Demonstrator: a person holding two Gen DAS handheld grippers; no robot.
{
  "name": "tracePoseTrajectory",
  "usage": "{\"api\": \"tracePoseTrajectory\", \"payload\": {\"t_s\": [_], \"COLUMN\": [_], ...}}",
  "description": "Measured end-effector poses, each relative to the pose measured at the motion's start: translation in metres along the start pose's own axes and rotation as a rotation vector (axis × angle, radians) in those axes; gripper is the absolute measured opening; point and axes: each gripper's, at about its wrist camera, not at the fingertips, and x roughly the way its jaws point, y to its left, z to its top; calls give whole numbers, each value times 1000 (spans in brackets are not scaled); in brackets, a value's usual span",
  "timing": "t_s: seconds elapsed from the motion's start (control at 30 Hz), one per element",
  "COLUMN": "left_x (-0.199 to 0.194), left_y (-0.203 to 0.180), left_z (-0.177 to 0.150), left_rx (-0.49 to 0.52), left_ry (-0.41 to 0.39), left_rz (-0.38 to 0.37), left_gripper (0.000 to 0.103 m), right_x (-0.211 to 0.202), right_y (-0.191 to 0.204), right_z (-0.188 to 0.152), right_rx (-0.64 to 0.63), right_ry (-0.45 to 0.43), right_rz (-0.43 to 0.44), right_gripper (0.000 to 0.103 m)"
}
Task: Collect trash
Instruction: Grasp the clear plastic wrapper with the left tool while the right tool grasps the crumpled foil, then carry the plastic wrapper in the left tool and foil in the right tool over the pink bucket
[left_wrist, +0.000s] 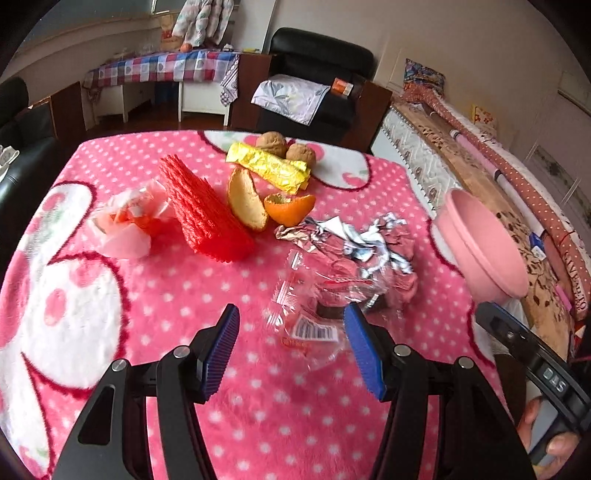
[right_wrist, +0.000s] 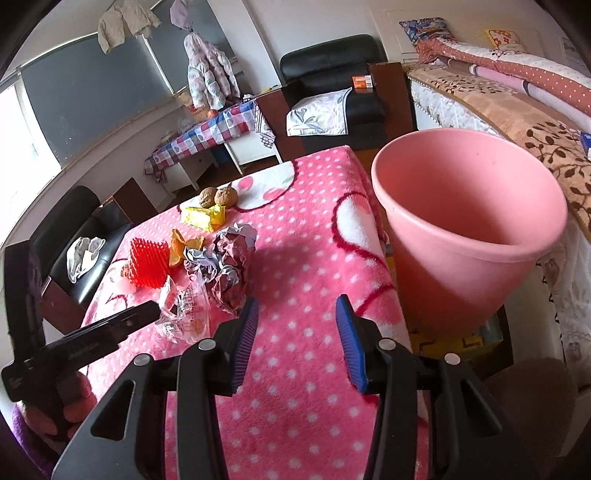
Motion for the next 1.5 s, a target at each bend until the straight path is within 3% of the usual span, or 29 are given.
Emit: {"api": "tracePoseTrajectory", "payload": {"t_s": [0.23, 0.37, 0.57, 0.87, 1.27, 1.37, 1.5], "left_x": [21, 24, 15, 0, -2, -2, -3], "left_y": [-3, -8, -5, 18, 24, 21, 15], "left_z": [-1, -4, -8, -9, -6, -2, 0], "left_rx": [-12, 21, 40, 3, -3, 3, 11], "left_ry": [42, 41, 25, 6, 15, 17, 20], "left_rz": [-24, -20, -56, -69, -52, -44, -35], "left_gripper": [55, 28, 13, 11, 11, 11, 11], "right_x": [6, 11, 20, 48, 79, 73, 64], "right_y": [2, 4, 13, 34, 40, 40, 39], "right_z": [1, 5, 13, 23, 19, 19, 18], "right_rx": [-3, 17, 40, 38, 10, -10, -55], "right_ry": [12, 26, 44, 103, 184, 177, 160], "right_rz": [6, 32, 77, 134, 98, 123, 110], "right_gripper": [44, 44, 44, 44, 44, 28, 22]}}
